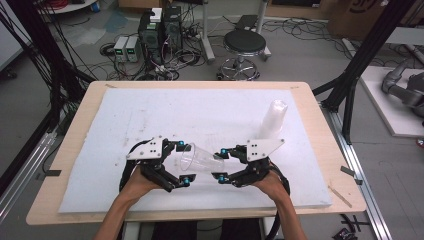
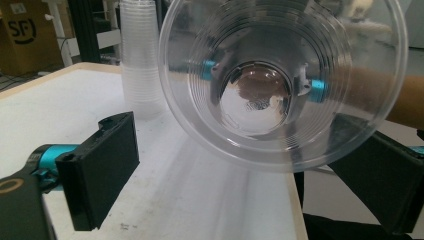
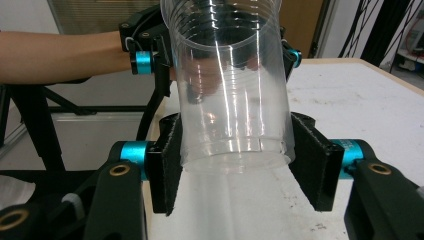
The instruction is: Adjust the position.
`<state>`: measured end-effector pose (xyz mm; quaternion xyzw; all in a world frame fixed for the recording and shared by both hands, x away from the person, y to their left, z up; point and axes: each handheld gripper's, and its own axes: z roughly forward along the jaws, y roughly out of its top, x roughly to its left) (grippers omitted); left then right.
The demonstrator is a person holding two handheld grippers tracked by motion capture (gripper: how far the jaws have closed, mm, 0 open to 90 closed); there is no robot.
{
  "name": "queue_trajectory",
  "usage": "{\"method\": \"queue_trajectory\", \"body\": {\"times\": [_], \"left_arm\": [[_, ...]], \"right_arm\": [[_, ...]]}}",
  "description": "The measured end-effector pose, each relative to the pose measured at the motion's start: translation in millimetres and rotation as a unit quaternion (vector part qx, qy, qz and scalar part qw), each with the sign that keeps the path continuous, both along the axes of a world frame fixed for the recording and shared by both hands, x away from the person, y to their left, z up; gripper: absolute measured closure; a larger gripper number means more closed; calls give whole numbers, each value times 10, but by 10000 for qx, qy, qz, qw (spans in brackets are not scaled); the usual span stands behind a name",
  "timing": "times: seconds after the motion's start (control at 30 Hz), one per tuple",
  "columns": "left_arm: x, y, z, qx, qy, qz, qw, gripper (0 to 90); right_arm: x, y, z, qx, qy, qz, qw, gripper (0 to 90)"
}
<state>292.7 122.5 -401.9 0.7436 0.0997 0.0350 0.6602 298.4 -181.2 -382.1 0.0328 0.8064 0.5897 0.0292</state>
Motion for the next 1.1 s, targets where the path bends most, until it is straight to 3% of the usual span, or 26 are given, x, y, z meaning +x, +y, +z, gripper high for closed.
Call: {"method": "queue_trajectory", "body": {"times": [0.23, 0.7, 0.97, 1.1], "left_arm": [[17, -113, 122, -227, -97, -184, 9995, 69], [34, -202, 204, -66, -176, -291, 9994, 94], [25, -205, 201, -54, -345, -446, 9984, 287], [23, -200, 199, -29, -356, -452, 9983, 313]], "right_arm": [[8, -13, -22, 85, 56, 3, 9999, 436], [11, -16, -28, 205, 63, 77, 9997, 436], [8, -4, -29, 209, 57, 101, 9997, 437], [10, -6, -31, 204, 41, 113, 9997, 437]]}}
